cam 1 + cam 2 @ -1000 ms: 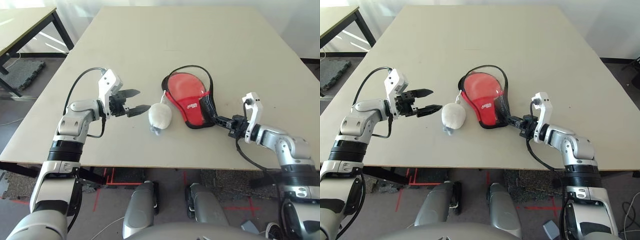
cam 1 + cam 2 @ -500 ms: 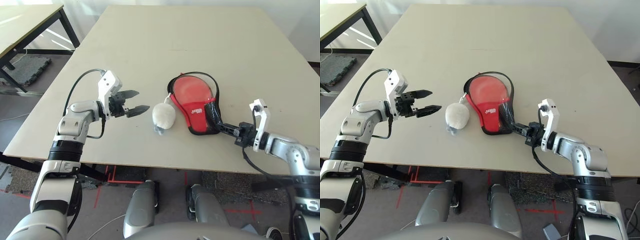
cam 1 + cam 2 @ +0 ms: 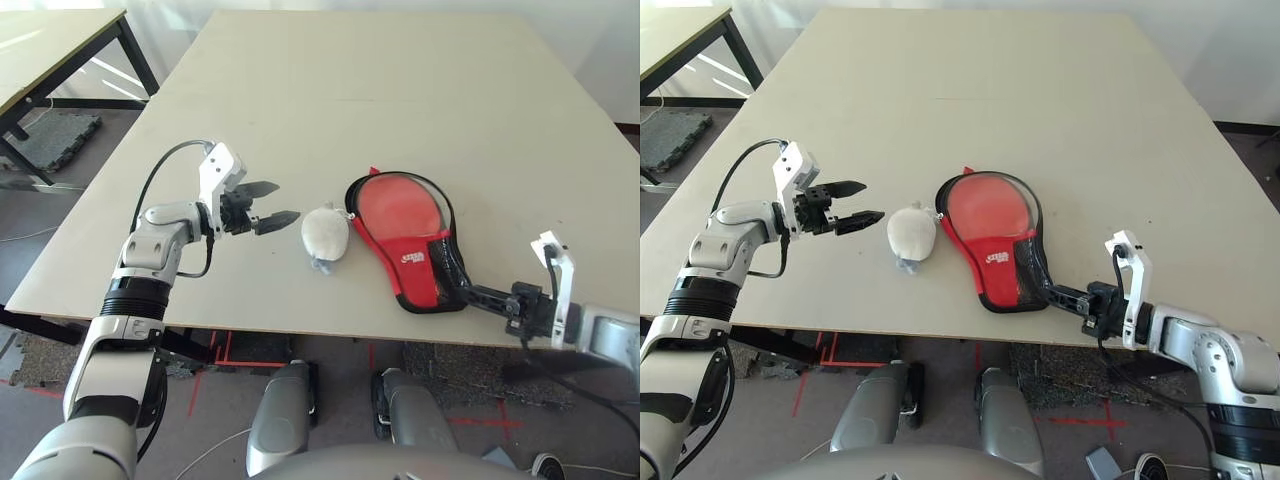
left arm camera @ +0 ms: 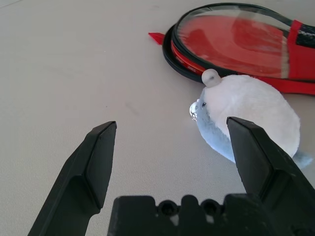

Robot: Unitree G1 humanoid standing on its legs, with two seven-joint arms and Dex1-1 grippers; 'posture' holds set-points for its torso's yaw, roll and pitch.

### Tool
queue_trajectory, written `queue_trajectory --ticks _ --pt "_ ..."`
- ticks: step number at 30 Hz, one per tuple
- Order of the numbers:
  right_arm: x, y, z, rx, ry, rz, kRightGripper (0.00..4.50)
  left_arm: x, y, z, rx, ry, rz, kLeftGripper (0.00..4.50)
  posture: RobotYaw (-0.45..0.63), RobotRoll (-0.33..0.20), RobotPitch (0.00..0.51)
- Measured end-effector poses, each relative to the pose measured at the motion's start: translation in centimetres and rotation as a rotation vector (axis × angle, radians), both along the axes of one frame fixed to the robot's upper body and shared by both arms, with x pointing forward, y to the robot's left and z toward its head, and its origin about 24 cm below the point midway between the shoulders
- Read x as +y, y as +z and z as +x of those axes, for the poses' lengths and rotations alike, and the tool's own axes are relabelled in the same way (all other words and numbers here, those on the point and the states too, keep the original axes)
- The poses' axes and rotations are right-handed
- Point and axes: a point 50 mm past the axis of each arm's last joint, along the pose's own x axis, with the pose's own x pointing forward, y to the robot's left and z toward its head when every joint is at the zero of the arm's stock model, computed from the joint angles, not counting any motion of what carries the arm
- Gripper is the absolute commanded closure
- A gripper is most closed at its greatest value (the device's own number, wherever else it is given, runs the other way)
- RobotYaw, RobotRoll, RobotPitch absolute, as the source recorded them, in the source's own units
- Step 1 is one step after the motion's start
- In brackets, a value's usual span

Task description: Store the ping-pong paddle in its case and zip it.

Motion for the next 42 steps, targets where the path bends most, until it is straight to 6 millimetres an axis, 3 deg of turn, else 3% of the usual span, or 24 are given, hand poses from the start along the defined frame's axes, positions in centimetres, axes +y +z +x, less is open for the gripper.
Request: queue_trajectory --ticks 19,24,31,34,38,42 --pt "-0.5 -0.2 -2.3 0.059 0.02 0.011 4.49 -0.1 0.3 0.1 -0.009 -0.003 0.001 0.0 0.07 0.0 0.11" --pt "-1.5 0.7 -2.3 0.033 0.023 -0.033 2.61 -0.2 0.5 0.2 -0.009 -0.008 0.001 0.0 0.07 0.0 0.111" --pt "-4.0 4.4 -1.2 -0.085 0.037 -0.146 0.02 0.0 0.8 0.1 -0.006 -0.011 0.011 0.0 0.07 0.0 0.113" --pt "-4.2 6.3 0.7 -0.199 0.041 -0.201 0.02 0.1 1.1 -0.1 -0.014 -0.013 0.017 0.0 0.08 0.0 0.113" --pt "-3.0 8.6 3.9 -0.382 0.068 -0.268 0.02 0.2 1.0 -0.4 -0.005 -0.012 0.021 0.0 0.09 0.0 0.114" --pt "-0.3 8.4 6.6 -0.469 0.155 -0.303 0.02 0.4 1.0 -0.7 -0.001 -0.002 0.025 0.0 0.11 0.0 0.119"
